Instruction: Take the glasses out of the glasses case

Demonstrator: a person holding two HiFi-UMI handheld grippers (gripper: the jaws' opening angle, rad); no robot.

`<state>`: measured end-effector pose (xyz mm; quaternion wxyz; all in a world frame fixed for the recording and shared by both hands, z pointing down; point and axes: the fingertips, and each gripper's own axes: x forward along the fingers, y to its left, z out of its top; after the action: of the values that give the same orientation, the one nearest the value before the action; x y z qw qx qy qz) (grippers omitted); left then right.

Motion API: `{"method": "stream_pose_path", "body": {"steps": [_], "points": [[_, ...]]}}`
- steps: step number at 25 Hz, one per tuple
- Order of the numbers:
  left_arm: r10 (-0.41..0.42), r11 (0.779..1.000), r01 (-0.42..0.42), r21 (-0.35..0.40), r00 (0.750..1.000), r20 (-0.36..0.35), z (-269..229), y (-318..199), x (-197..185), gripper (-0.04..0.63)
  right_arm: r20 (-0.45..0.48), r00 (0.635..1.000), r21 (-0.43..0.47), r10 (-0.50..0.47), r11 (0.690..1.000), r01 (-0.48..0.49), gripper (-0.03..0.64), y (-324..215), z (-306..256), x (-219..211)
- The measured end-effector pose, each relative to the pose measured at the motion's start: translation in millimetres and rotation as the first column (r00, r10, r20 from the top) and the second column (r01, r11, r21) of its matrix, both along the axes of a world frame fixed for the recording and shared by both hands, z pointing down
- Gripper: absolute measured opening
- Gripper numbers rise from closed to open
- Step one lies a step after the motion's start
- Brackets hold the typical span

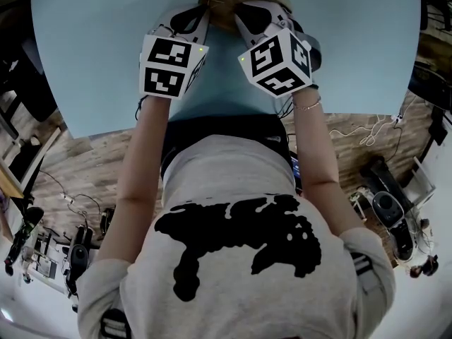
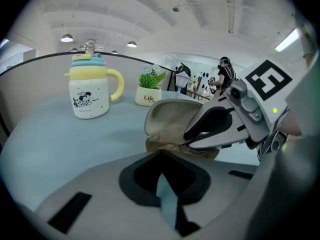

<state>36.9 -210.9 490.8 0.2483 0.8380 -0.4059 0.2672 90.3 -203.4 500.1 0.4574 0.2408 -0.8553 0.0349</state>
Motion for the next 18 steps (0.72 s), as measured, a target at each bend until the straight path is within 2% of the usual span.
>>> {"method": "stream_pose_path", "body": {"steps": [6, 13, 18], "points": [[0.002, 1.0, -0.003, 0.014, 1.0, 0.006, 0.3, 4.3, -4.8, 0.012, -0.091, 0.995, -0.008, -0.052, 0.999, 0.051, 0.054, 2.7, 7.0, -4.6], [0.01, 0.999, -0.01, 0.032, 1.0, 0.017, -0.1, 3.1, -3.0, 0.012, -0.117, 0.99, -0.047, -0.08, 0.996, 0.075, 0.043, 3.5, 8.3, -6.5], [0.001, 0.999, -0.001, 0.036, 1.0, 0.007, -3.8, 4.8, -0.4, 0.012, -0.095, 0.994, -0.098, -0.049, 0.994, 0.04, 0.041, 4.1, 5.9, -4.4]]}}
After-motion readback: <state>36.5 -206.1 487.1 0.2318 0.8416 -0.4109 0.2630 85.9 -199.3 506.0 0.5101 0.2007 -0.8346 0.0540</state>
